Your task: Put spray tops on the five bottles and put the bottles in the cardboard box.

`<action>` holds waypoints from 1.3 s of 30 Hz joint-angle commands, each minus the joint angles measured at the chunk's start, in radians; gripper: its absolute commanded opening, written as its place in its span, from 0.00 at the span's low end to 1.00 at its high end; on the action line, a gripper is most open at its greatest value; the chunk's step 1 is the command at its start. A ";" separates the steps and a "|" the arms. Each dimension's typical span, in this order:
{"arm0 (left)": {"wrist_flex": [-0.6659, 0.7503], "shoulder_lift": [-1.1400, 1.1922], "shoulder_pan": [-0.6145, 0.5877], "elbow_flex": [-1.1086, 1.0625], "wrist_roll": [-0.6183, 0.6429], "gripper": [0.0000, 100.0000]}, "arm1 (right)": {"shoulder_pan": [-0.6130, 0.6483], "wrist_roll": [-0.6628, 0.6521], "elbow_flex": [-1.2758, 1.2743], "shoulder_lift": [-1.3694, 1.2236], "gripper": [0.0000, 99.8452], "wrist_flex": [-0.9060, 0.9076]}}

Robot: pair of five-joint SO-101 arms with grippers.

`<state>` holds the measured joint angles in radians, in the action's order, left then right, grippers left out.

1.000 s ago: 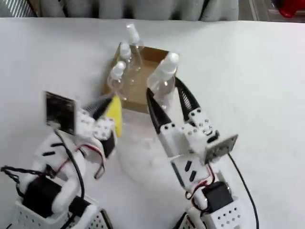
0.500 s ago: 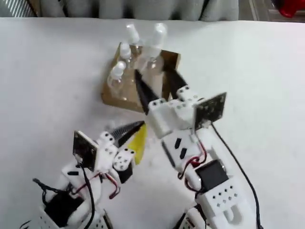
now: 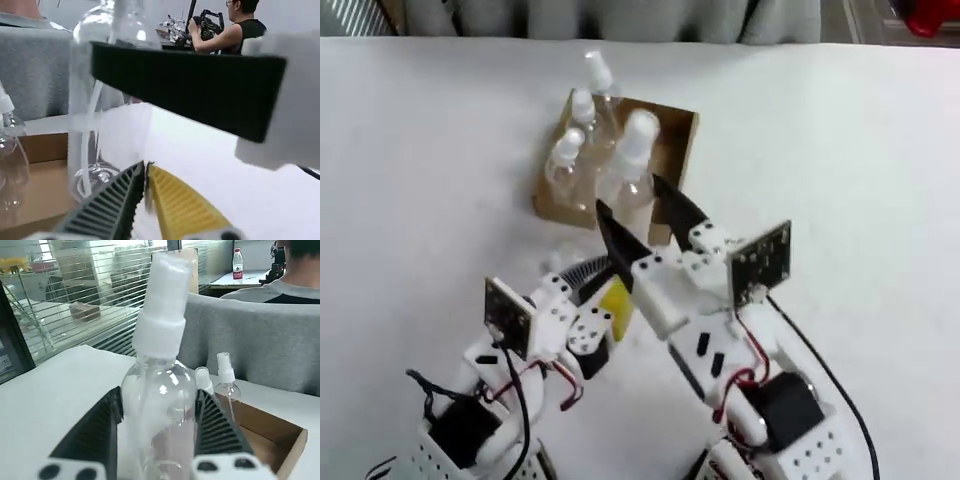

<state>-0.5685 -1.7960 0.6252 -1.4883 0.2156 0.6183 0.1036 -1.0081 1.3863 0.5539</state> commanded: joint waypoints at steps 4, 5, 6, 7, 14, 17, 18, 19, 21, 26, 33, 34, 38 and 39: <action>0.038 0.008 0.010 0.008 -0.011 0.02 | 0.073 0.005 0.055 0.085 0.01 0.088; 0.035 0.008 0.010 0.009 -0.011 0.02 | 0.061 0.005 0.054 0.081 0.01 0.073; 0.032 0.005 0.010 0.009 -0.011 0.02 | 0.041 0.005 0.054 0.070 0.01 0.053; 0.031 0.005 0.010 0.009 -0.011 0.02 | 0.018 0.003 0.054 0.054 0.01 0.030; -0.041 0.005 -0.096 0.015 -0.012 0.02 | -0.189 0.003 0.054 -0.153 0.01 -0.186; -0.084 0.004 -0.252 0.017 -0.058 0.02 | -0.255 0.003 0.054 -0.266 0.01 -0.277; -0.101 0.004 -0.312 0.017 -0.092 0.02 | -0.275 0.003 0.054 -0.305 0.01 -0.305; -0.115 0.004 -0.377 0.017 -0.120 0.02 | -0.291 0.003 0.054 -0.341 0.01 -0.331; -0.133 0.004 -0.501 0.015 -0.150 0.02 | -0.318 0.003 0.055 -0.417 0.01 -0.387; -0.133 0.004 -0.757 0.008 -0.155 0.02 | -0.357 0.003 0.061 -0.607 0.01 -0.555; -0.124 0.004 -0.901 -0.120 -0.157 0.02 | -0.354 0.003 0.066 -0.837 0.01 -0.783; -0.115 0.004 -0.901 -0.147 -0.158 0.02 | -0.354 0.003 0.078 -0.866 0.01 -0.799; -0.074 0.013 -0.903 -0.206 -0.160 0.02 | -0.358 0.003 0.170 -0.995 0.01 -0.809; -0.089 0.013 -0.901 -0.206 -0.161 0.02 | -0.358 0.003 0.196 -1.027 0.01 -0.809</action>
<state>-0.6759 -1.7975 -0.2647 -1.6955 0.0683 0.2746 0.1036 -0.9237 0.4089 -0.2256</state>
